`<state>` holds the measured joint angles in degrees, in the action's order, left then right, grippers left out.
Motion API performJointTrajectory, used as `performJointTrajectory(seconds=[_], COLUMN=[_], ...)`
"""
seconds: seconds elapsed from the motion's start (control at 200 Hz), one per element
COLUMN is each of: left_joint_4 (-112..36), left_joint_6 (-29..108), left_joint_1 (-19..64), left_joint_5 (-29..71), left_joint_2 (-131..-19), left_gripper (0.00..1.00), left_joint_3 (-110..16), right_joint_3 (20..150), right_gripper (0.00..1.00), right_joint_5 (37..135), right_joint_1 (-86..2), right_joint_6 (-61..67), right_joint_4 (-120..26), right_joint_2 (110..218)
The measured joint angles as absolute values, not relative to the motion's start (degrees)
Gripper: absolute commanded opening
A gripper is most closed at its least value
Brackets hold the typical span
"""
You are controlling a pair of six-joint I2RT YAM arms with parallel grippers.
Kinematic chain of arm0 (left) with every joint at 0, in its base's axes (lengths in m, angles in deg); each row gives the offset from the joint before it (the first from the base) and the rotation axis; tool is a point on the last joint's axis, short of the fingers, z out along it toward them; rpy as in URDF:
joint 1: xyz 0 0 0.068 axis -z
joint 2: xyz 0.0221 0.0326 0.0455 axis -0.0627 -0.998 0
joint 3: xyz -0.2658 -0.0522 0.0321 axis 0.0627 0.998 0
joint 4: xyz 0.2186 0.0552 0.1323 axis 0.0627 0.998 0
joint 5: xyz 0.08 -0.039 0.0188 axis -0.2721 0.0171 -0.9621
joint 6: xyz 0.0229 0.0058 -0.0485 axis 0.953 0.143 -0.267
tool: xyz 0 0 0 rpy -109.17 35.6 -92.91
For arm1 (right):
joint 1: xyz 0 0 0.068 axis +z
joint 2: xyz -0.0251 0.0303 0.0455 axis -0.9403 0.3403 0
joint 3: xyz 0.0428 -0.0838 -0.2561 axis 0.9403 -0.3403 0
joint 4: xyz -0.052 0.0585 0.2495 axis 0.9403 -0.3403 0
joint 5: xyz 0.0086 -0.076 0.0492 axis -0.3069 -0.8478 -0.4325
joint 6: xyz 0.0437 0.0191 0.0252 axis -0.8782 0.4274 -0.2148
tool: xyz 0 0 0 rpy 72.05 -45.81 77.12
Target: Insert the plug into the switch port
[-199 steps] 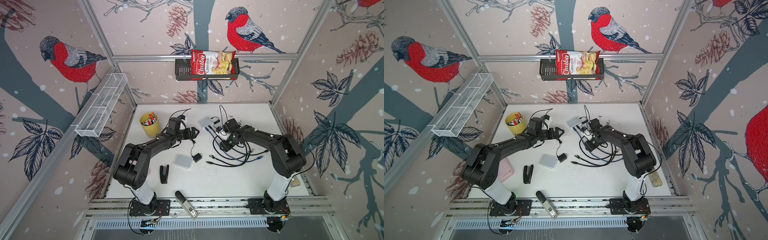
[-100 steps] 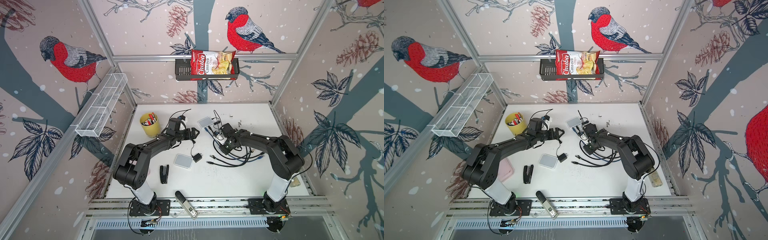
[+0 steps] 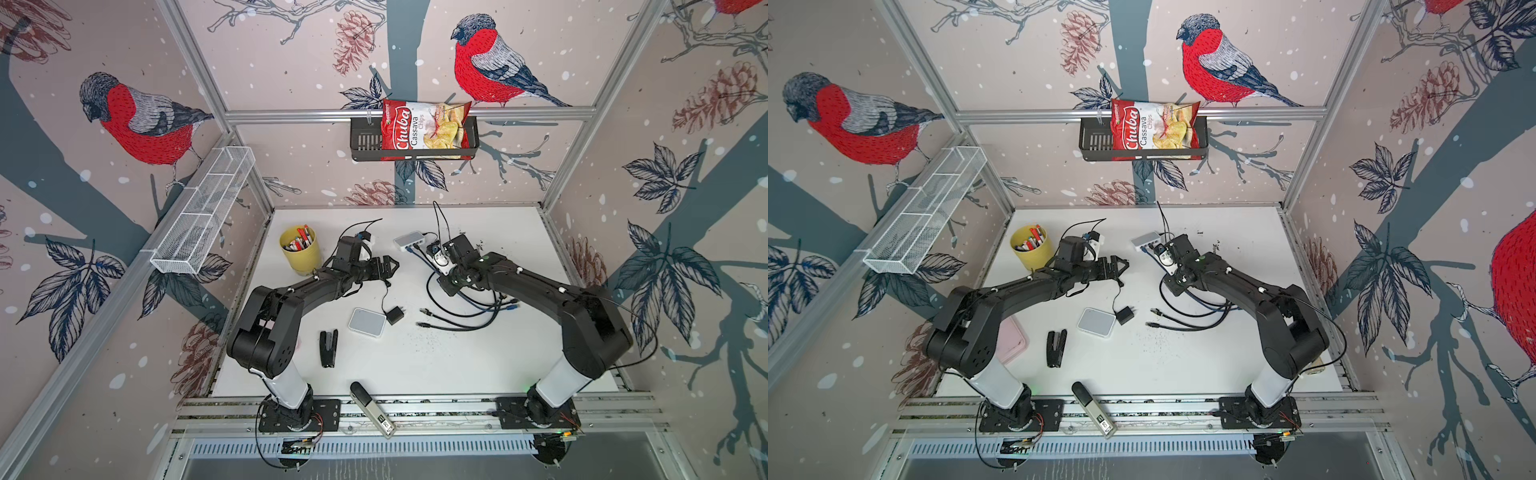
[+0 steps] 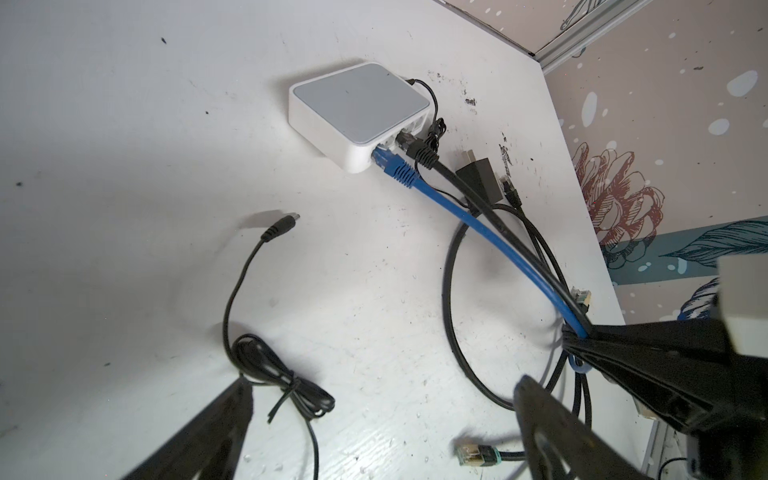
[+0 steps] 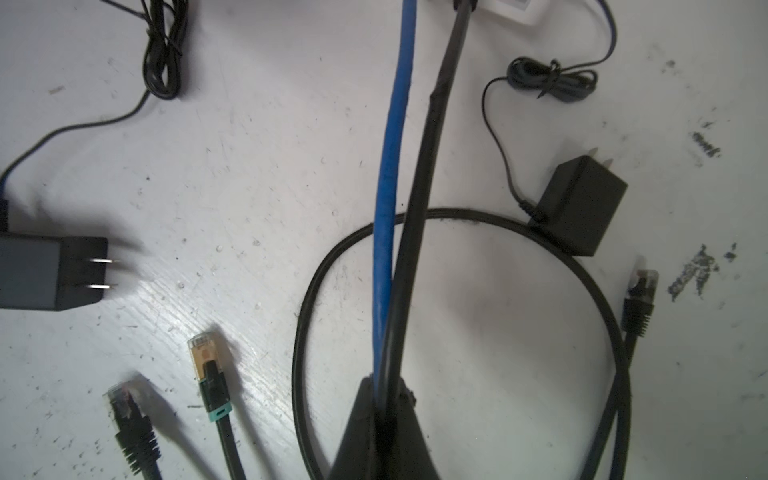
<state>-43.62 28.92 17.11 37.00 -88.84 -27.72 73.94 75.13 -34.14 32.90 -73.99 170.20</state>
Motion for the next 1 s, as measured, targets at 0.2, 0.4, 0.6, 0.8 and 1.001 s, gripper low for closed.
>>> performJointTrajectory(seconds=[0.2, 0.4, 0.6, 0.8, 1.001], left_joint_4=[-43.5, -43.5, -43.5, -43.4, -43.3], left_joint_6=[28.9, 28.9, 28.9, 28.9, 29.0], left_joint_1=[17.1, 17.1, 17.2, 17.2, 17.2], left_joint_5=[37.0, 36.9, 36.4, 35.6, 35.5], left_joint_2=[-88.9, -88.9, -89.3, -89.6, -90.1], left_gripper=[0.97, 0.97, 0.97, 0.97, 0.97], left_joint_3=[-27.7, -27.4, -27.3, -27.3, -27.3], right_joint_3=[73.9, 73.7, 74.9, 75.7, 76.6], right_gripper=[0.04, 0.04, 0.04, 0.05, 0.08], right_joint_5=[75.8, 76.3, 76.5, 76.8, 77.2], right_joint_1=[-33.8, -33.6, -32.2, -31.1, -31.0], right_joint_6=[31.3, 30.0, 29.6, 29.7, 29.5], right_joint_4=[-71.7, -67.6, -62.9, -59.2, -57.4], right_joint_2=[168.8, 169.3, 174.8, 180.4, 185.5])
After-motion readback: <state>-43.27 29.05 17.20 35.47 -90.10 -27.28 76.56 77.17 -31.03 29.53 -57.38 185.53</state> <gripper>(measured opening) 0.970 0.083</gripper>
